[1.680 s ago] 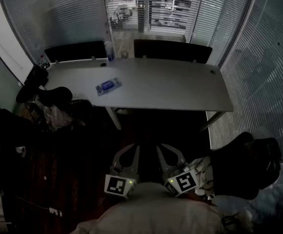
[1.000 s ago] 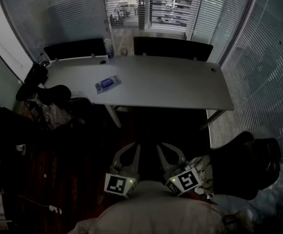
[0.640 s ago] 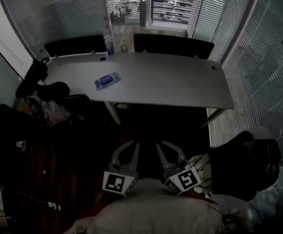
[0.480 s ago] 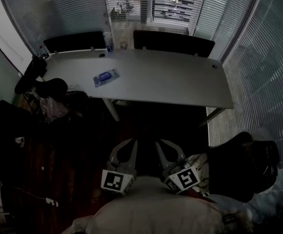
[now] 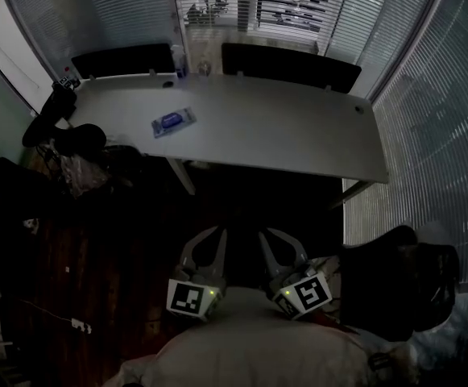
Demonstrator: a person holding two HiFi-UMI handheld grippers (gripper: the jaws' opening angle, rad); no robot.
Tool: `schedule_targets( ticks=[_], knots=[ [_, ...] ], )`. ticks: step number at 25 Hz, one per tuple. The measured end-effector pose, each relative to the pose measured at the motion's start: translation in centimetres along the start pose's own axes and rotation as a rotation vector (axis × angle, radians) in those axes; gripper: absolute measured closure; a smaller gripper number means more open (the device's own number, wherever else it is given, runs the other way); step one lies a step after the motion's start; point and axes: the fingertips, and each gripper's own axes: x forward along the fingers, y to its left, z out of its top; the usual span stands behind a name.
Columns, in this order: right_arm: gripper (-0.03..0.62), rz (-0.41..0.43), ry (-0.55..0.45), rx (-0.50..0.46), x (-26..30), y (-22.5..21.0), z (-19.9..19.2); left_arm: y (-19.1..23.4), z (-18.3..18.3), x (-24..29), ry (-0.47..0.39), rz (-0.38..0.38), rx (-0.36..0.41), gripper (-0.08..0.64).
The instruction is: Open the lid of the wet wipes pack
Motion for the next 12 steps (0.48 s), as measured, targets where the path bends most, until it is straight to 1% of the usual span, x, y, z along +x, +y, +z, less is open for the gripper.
schedule_targets(
  ticks=[7, 12],
  knots=[
    [0.592, 0.006, 0.019, -0.005, 3.1, -1.4, -0.9, 3.5, 0.5, 1.9, -0.024, 0.037, 0.006, 0.557],
    [0.592, 0.013, 0.033, -0.015, 7.5, -2.1, -1.6, 7.7, 0.2, 3.7, -0.023, 0.064, -0.01, 0.557]
  ],
)
